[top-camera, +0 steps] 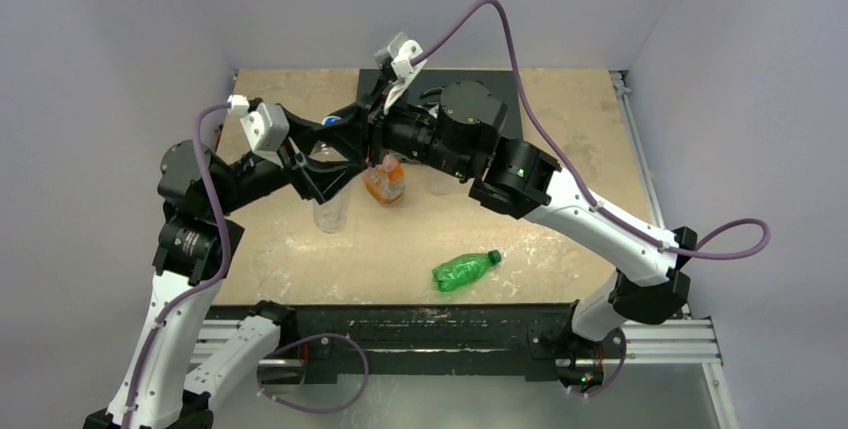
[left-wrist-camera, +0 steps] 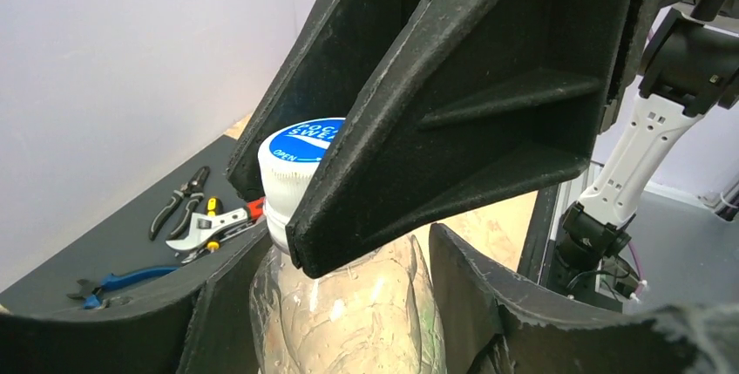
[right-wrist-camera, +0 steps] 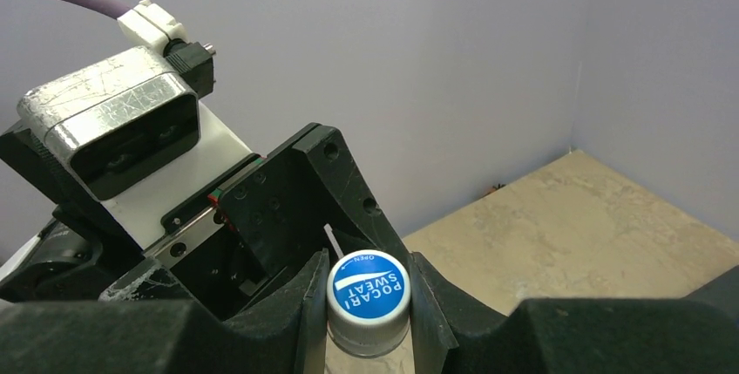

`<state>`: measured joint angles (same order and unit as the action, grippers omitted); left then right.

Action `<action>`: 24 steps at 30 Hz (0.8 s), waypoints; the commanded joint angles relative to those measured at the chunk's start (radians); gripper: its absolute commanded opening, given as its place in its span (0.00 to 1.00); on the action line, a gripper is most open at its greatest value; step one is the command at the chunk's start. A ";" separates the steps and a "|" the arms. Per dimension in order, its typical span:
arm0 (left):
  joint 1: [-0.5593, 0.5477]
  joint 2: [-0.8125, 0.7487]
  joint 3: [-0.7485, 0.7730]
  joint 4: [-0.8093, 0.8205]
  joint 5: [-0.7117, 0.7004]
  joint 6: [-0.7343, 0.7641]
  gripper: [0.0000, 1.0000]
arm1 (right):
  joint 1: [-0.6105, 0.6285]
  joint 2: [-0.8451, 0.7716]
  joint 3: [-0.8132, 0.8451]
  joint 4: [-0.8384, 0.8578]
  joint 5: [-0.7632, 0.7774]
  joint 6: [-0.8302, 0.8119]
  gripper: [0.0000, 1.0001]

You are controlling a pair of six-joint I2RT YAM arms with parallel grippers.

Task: Unscrew the bottle caps
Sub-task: Unscrew the bottle cap from the plastic bottle.

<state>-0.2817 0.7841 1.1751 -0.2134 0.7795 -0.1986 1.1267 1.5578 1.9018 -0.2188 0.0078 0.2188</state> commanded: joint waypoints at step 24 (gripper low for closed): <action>-0.005 -0.018 -0.006 -0.044 0.032 -0.005 0.25 | 0.016 -0.047 0.043 0.040 0.112 -0.046 0.38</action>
<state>-0.2817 0.7624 1.1736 -0.2657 0.7700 -0.1761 1.1484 1.5398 1.9270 -0.2592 0.0475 0.1562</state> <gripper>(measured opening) 0.447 0.355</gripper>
